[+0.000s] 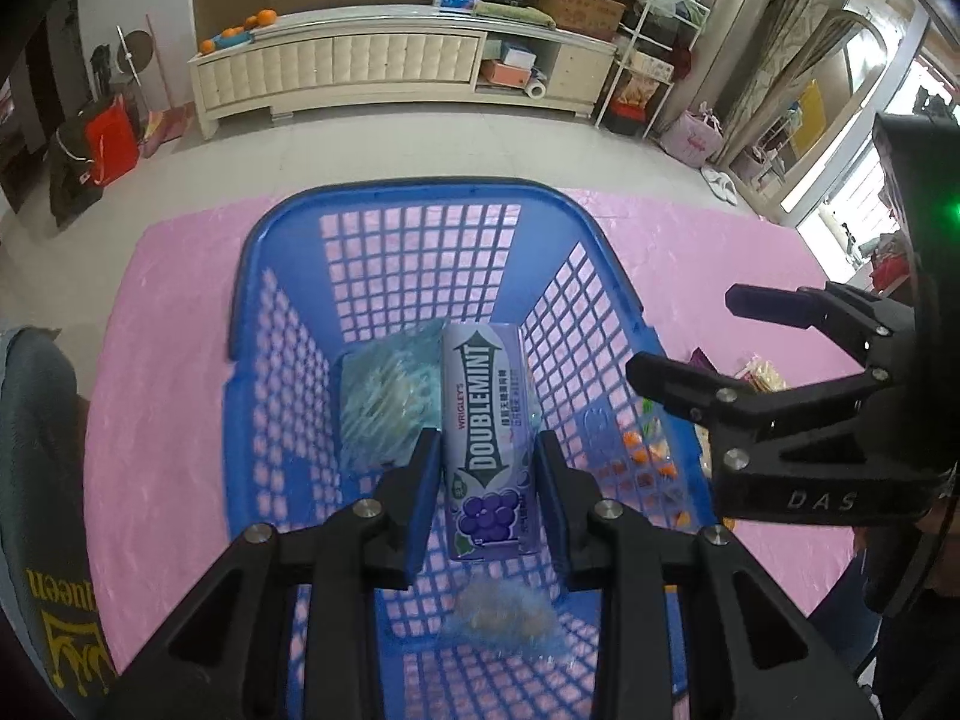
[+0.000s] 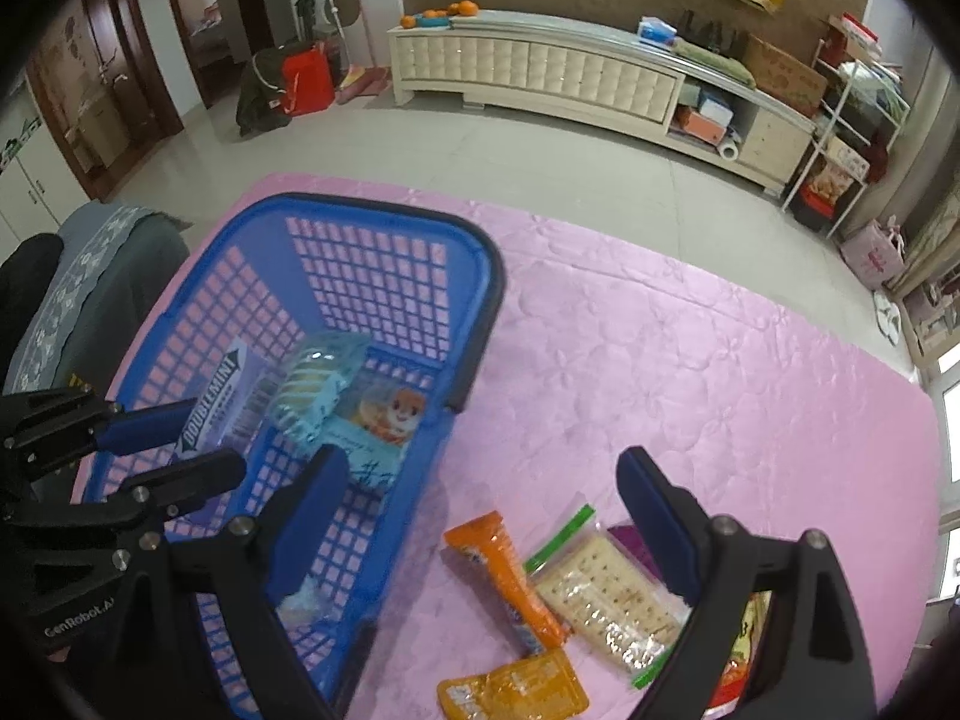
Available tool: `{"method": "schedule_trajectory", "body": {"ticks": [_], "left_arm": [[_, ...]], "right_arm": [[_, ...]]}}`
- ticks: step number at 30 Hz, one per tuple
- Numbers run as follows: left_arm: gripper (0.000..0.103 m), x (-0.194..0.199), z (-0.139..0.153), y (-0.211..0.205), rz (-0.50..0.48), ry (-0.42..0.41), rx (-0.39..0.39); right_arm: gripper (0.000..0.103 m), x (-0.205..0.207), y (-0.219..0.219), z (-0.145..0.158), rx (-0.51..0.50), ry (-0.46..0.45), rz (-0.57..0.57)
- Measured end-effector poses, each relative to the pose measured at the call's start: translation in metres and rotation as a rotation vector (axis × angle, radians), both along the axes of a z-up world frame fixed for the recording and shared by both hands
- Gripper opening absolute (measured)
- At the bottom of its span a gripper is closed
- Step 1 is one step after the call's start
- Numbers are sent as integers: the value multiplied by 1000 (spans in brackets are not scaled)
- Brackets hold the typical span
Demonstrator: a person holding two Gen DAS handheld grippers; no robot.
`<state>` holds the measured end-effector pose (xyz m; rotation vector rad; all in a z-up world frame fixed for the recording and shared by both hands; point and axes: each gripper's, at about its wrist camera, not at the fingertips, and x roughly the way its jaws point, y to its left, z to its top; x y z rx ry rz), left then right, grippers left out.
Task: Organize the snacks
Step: 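Open both tools to release the gum and cake pack into the basket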
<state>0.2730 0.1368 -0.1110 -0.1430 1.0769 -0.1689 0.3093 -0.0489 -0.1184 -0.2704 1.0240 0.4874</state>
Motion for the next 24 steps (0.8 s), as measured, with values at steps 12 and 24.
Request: {"method": "schedule_trajectory", "body": {"ticks": [12,24], "left_arm": [[55,36,-6,-8,37,-3,41],[70,-17,28,-19,10,-40,26]], "right_arm": [[93,17,-19,-4,82,23,-23],[93,-15,-55,28,92,-9,-73]]}}
